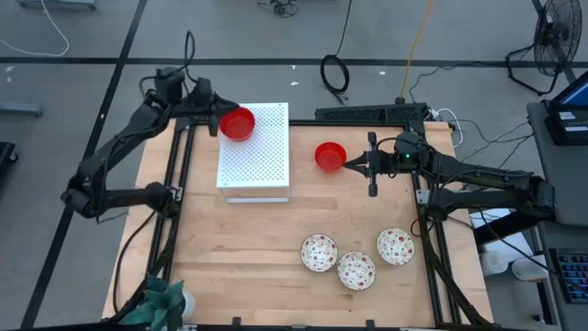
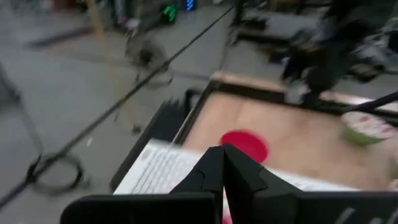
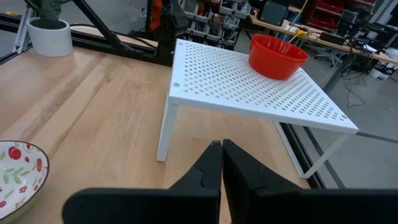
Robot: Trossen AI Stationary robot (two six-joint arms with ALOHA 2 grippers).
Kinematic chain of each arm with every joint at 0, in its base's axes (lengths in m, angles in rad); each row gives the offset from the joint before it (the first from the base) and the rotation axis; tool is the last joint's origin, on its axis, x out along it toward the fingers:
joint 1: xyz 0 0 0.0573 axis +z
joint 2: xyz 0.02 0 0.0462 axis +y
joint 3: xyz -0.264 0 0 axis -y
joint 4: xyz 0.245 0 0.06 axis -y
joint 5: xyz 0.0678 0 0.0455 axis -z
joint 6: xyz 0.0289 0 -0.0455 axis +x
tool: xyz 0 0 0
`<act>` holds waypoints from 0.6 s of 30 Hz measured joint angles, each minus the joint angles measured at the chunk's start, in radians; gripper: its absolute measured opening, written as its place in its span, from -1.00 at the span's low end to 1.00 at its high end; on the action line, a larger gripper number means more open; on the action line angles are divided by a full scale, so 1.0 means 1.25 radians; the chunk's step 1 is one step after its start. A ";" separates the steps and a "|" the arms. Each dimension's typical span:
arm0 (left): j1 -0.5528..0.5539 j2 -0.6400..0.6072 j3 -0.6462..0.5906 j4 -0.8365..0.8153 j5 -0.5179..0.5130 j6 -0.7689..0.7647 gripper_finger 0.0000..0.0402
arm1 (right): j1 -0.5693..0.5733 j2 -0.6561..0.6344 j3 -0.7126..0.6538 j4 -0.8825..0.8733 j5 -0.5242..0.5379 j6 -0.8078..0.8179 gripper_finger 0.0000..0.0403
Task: Pick & Place Mini bowls
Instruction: Stack the red bowl on top of the red bowls on the shelf
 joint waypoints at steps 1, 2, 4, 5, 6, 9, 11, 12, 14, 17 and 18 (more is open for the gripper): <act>-0.022 -0.014 0.000 0.011 -0.001 -0.009 -0.98 | 0.000 0.000 0.000 0.000 0.000 0.000 -1.00; -0.043 -0.029 0.000 0.013 -0.006 -0.014 -0.99 | 0.000 0.000 0.000 0.000 0.000 0.000 -1.00; -0.089 -0.062 0.000 0.007 -0.017 -0.025 -0.98 | 0.000 0.000 0.000 0.000 0.000 0.000 -1.00; -0.115 -0.079 0.000 0.003 -0.028 -0.027 -0.97 | 0.000 0.000 0.000 0.000 0.001 0.000 -1.00; -0.142 -0.096 0.000 -0.006 -0.039 -0.026 -0.97 | 0.000 0.000 0.000 0.000 0.001 0.000 -1.00; -0.233 -0.134 0.000 -0.029 -0.093 -0.003 -0.98 | 0.000 0.000 0.000 0.000 0.001 -0.001 -1.00; -0.291 -0.148 0.000 -0.056 -0.130 0.003 -0.98 | 0.000 0.000 0.000 0.003 0.001 -0.010 -1.00; -0.319 -0.150 0.000 -0.071 -0.153 0.003 -0.97 | 0.000 0.000 0.000 0.007 0.001 -0.014 -1.00; -0.367 -0.149 -0.003 -0.103 -0.202 0.006 -0.95 | 0.000 0.000 0.000 0.011 0.001 -0.022 -1.00; -0.450 -0.147 -0.047 -0.063 -0.271 0.050 -0.98 | 0.000 0.000 0.000 0.020 0.001 -0.021 -1.00; -0.478 -0.146 -0.068 -0.038 -0.292 0.067 -0.98 | 0.000 0.000 0.000 0.023 0.001 -0.021 -1.00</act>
